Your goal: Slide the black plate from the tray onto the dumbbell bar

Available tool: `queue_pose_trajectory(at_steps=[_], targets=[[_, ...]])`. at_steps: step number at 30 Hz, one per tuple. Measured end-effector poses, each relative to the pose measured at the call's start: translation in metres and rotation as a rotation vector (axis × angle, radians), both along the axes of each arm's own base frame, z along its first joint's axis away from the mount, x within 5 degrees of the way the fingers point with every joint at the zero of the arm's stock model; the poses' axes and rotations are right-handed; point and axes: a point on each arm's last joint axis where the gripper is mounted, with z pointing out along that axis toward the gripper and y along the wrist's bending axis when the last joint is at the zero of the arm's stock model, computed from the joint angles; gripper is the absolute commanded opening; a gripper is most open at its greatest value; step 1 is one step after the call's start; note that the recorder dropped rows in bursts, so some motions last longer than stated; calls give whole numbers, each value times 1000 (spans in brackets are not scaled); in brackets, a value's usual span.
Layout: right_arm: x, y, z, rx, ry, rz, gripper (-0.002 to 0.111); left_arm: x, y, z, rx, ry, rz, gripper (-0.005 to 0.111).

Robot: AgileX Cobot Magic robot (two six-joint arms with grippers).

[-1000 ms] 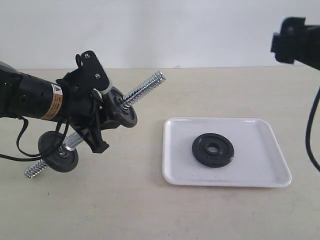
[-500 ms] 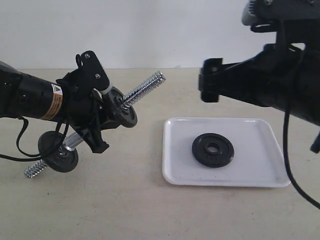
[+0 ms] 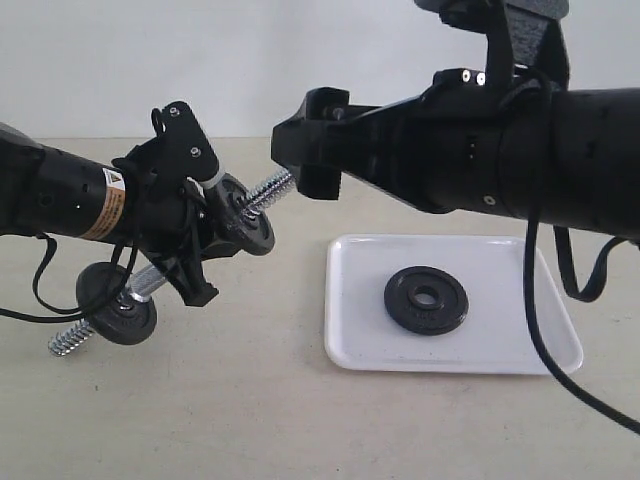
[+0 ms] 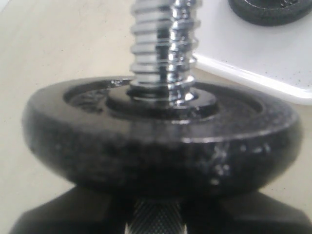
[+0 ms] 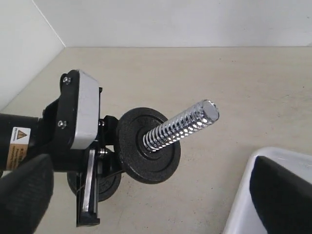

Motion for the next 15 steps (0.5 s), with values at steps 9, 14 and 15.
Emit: queue_pose_trajectory(at_steps=[9,14,15], targets=[[9,-4,15,-61,-124,-23,104,0,0,0,-2,2,-3,4],[25,-14,38,-277,-428,-32,104,-1,-1,0,-11,9,-3,4],[26,-15,41,-336,-494,-19,104,-1,-1,0,-12,11,-4,4]])
